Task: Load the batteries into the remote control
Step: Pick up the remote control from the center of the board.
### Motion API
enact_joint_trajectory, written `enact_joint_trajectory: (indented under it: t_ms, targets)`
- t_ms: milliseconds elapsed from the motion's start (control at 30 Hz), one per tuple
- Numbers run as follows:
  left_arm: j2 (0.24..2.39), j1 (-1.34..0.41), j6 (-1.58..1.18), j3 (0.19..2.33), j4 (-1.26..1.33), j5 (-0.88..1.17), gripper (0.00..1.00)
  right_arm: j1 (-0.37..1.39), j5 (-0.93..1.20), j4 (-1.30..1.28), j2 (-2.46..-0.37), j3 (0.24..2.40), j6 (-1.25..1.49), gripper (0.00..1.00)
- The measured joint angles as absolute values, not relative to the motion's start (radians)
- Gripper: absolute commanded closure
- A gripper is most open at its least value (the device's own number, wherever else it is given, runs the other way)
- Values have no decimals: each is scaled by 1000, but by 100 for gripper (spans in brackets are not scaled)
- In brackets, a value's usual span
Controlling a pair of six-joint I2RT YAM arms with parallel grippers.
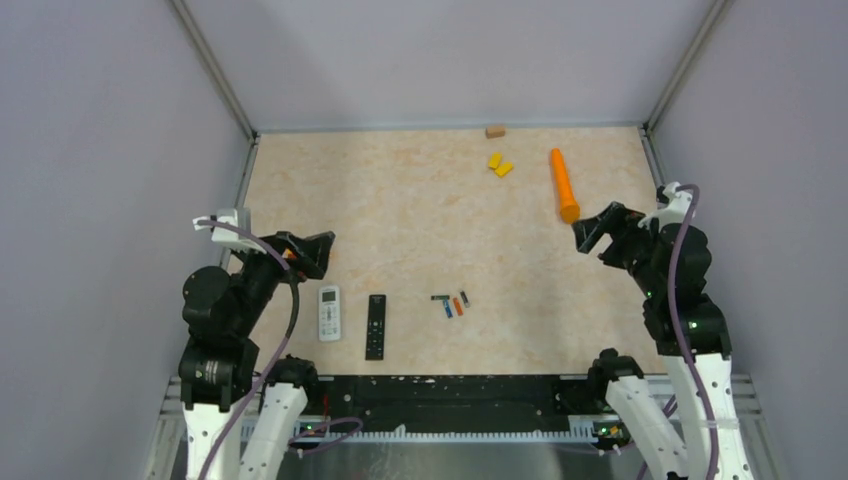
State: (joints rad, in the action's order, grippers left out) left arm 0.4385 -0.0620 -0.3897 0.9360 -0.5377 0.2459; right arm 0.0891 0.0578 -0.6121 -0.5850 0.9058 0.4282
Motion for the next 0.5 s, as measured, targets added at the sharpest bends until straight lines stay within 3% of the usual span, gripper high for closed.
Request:
enact_joint_trajectory:
  t_ms: [233, 500]
  targets:
    - [395, -62, -398, 865, -554, 266, 1, 89, 59, -607, -607, 857, 475, 1]
    - [399, -62, -444, 749, -545, 363, 1, 89, 104, -560, -664, 789, 499, 8]
